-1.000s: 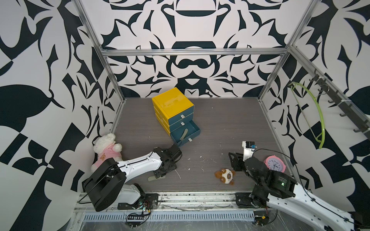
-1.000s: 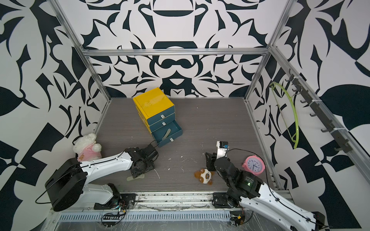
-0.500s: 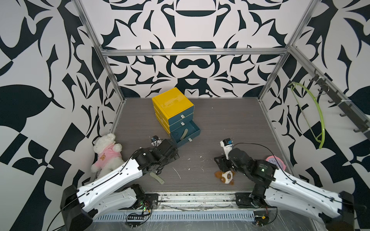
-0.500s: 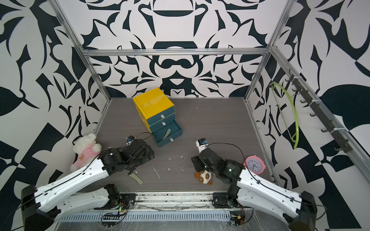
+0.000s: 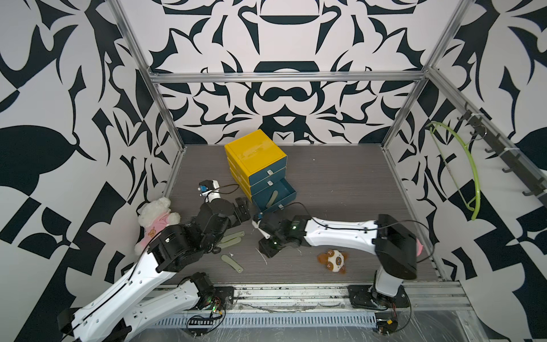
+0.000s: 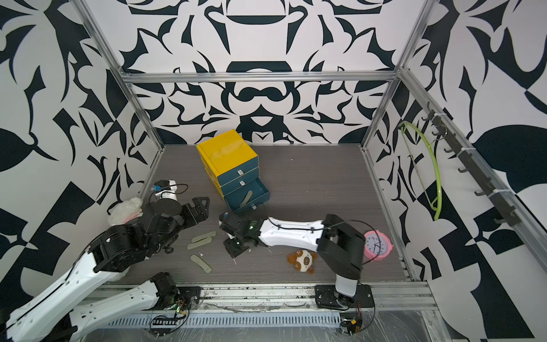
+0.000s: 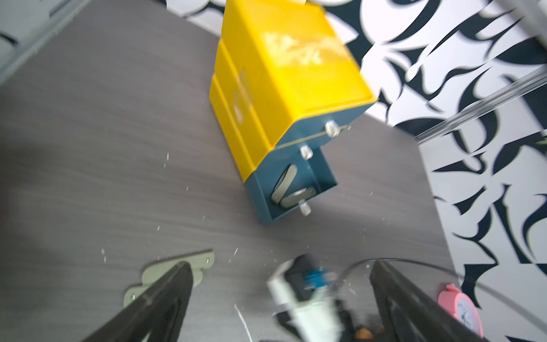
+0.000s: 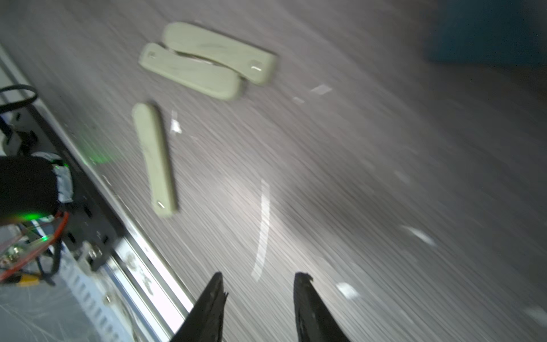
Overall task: Place the fruit knives into the drawer by color
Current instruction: Pick up the fruit knife from the center of the board.
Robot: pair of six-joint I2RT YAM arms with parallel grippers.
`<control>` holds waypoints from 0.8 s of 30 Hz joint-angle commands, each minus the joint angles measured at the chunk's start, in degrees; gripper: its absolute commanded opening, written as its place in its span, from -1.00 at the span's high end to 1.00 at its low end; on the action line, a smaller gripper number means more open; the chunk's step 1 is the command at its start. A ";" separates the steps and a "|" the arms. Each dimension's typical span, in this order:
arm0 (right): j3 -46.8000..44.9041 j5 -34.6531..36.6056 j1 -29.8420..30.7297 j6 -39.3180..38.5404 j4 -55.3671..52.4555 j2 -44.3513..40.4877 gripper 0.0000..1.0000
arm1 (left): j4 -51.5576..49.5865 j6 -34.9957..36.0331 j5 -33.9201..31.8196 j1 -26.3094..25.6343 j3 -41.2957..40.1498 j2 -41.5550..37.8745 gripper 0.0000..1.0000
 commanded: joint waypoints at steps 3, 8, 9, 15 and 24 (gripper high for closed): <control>13.63 -0.73 2.67 -4.29 -7.44 9.17 0.18 | 5.15 9.93 -3.54 -0.07 5.40 -1.14 -0.98; 21.44 -1.54 4.47 -6.05 -10.28 14.75 0.14 | 6.44 11.81 -4.28 -0.02 6.39 -2.30 -0.98; 22.65 -1.60 4.65 -6.18 -10.77 15.63 0.14 | 6.78 11.81 -4.78 -0.02 6.17 -2.89 -0.98; 28.49 -0.40 6.26 -7.68 -14.62 20.24 0.14 | 11.29 13.42 -7.32 -0.08 4.02 -7.77 -0.98; 32.66 3.39 9.02 -9.80 -16.92 23.61 0.12 | 10.83 14.36 -8.90 -0.03 4.57 -8.12 -0.98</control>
